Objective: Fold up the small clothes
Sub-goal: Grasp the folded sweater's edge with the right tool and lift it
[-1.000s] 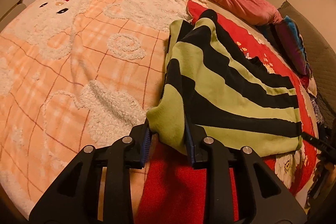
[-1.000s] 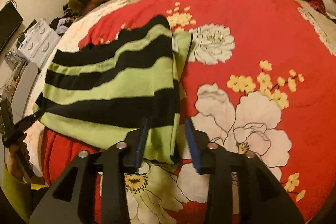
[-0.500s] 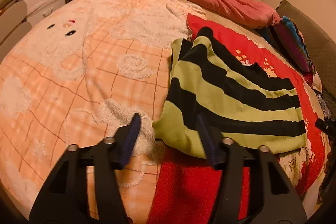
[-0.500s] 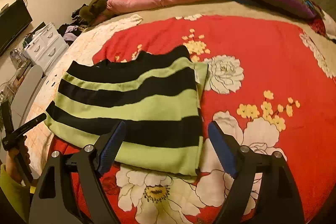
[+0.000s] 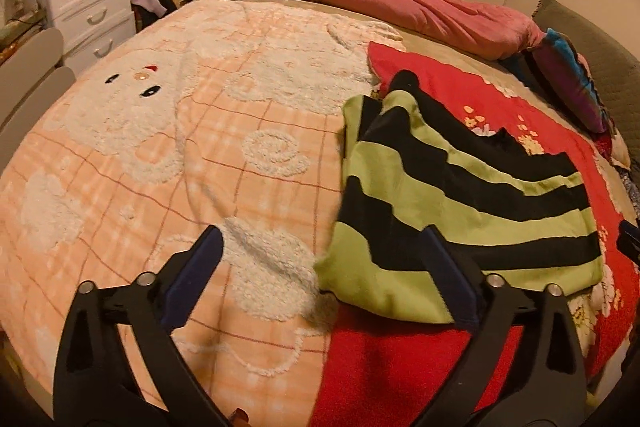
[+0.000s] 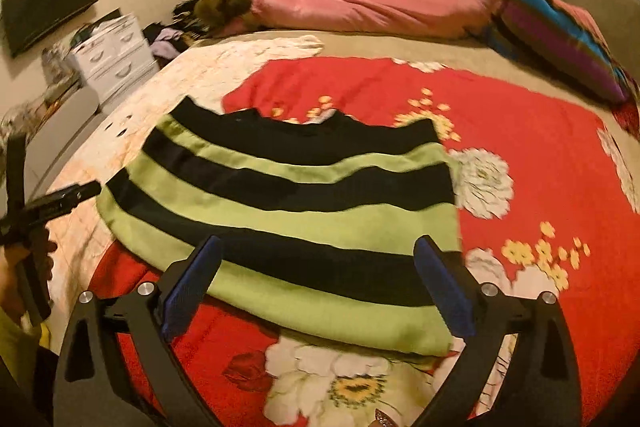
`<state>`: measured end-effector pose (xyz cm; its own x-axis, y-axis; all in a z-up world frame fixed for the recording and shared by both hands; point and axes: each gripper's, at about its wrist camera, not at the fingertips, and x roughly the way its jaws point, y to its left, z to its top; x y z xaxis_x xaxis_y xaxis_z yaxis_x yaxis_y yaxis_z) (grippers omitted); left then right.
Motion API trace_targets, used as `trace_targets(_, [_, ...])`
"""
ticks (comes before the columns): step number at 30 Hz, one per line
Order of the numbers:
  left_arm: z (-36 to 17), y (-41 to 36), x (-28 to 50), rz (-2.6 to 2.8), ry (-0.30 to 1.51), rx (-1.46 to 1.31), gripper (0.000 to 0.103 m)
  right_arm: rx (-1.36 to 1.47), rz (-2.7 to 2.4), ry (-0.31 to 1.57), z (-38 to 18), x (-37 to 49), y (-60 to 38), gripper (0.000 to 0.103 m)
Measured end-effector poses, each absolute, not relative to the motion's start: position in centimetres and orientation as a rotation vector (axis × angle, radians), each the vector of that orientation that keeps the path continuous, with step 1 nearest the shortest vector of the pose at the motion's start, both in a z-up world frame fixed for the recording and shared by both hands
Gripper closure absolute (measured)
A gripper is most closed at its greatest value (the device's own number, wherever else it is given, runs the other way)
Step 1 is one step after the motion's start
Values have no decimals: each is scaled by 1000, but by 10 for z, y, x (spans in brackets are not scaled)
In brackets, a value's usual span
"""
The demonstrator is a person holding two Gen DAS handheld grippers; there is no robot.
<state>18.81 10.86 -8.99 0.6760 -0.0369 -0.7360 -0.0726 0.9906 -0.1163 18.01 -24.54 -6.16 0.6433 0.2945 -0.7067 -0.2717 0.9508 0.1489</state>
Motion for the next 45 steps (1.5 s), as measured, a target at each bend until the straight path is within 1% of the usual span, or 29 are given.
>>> trace_targets(18, [-106, 128, 206, 87, 869, -132, 10, -140, 561, 782, -85, 170, -101, 5])
trace_targets(29, [-119, 178, 214, 187, 869, -285, 10, -330, 606, 743, -110, 172, -23, 5])
trace_targets(32, [-120, 184, 213, 193, 867, -305, 10, -397, 622, 738, -121, 173, -2, 5])
trace_targets(37, [-121, 190, 214, 189, 868, -330, 10, -430, 606, 731, -142, 183, 17, 7])
trace_targets(38, [-122, 191, 214, 186, 871, -342, 10, -422, 600, 729, -144, 186, 17, 12])
trace_targets(39, [-123, 192, 215, 182, 873, -353, 10, -398, 600, 730, -146, 191, 14, 28])
trace_targets(41, [-125, 194, 215, 174, 876, -378, 10, -329, 607, 744, -146, 201, 5, 40])
trace_targets(42, [-126, 194, 215, 167, 878, -394, 10, -280, 618, 742, -144, 205, -3, 51])
trace_targets(43, [-126, 195, 215, 158, 876, -415, 10, -243, 625, 740, -143, 209, -10, 58])
trace_targets(45, [-126, 198, 215, 127, 863, -478, 10, -157, 659, 743, -138, 216, -23, 92])
